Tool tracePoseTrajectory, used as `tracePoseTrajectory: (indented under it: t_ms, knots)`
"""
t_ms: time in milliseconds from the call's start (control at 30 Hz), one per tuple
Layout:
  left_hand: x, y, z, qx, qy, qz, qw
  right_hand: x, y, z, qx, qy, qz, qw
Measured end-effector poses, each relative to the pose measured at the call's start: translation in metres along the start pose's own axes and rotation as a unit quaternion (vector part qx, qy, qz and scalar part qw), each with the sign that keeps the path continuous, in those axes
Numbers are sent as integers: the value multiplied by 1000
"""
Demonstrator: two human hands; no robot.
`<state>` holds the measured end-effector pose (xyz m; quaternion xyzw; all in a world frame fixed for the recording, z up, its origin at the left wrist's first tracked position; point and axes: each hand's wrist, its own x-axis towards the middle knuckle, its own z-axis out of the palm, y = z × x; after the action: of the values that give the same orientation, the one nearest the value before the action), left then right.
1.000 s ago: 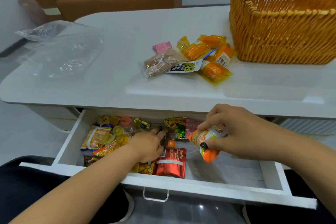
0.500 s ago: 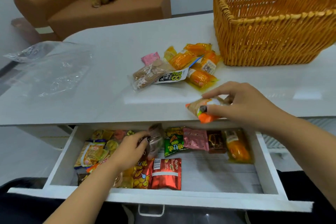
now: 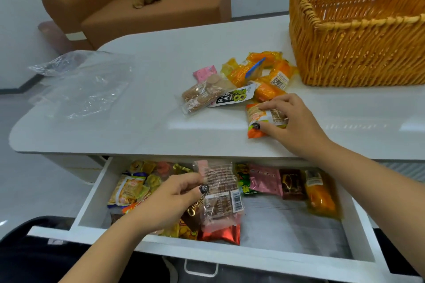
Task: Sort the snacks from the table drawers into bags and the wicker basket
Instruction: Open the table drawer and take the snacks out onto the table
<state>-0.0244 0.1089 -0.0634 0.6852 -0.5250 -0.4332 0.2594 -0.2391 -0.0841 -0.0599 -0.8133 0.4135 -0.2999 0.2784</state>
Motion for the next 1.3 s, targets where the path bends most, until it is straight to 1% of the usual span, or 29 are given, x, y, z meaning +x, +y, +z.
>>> tracePoseTrajectory:
  t_ms: [100,233,300,367,400,433,467,500,567,600,633,667,700,767,800,867,933,1000,1100,1233,1300]
  knots:
    - [1,8,-14,15,-68,1,998,12,6,7,-29,24,12,999]
    - [11,39,-45,36,-116,1,993,25,11,16,-94,36,34,994]
    - [20,62,-63,22,-155,-8,988,27,12,17,-89,37,40,995]
    - [32,87,-80,49,-162,6,986,26,13,17,-77,41,43,995]
    - [41,100,-87,77,-142,20,987,26,14,17,-75,42,42,995]
    - [53,113,-92,118,-100,38,987,26,14,17,-75,41,41,996]
    - [65,125,-95,160,-33,55,985,27,14,17,-73,39,41,996]
    - [82,134,-96,208,41,78,974,27,14,17,-69,38,41,996]
    - [116,147,-94,310,184,126,924,28,15,16,-52,41,45,997]
    - [134,149,-89,348,227,145,898,28,15,16,-42,47,48,997]
    - [150,147,-83,379,249,156,877,28,15,16,-32,57,50,997]
    - [166,142,-76,407,257,151,863,28,16,16,-22,71,54,996]
    - [180,135,-67,414,255,138,863,28,16,16,-11,90,58,994]
    - [202,110,-43,389,225,103,887,29,17,17,9,142,78,987]
    - [209,97,-31,388,220,98,890,29,18,17,16,170,97,981]
    - [221,77,-14,396,247,100,879,31,21,16,21,207,132,969]
    - [230,72,-13,367,281,108,880,33,22,16,31,212,149,966]
    - [235,75,-15,352,285,128,883,34,21,16,46,206,153,965]
    - [232,77,-14,318,284,178,887,35,20,17,48,198,136,970]
    - [213,75,-10,209,312,224,899,34,19,14,51,189,135,971]
    - [202,71,-7,170,322,233,902,33,19,12,61,186,139,971]
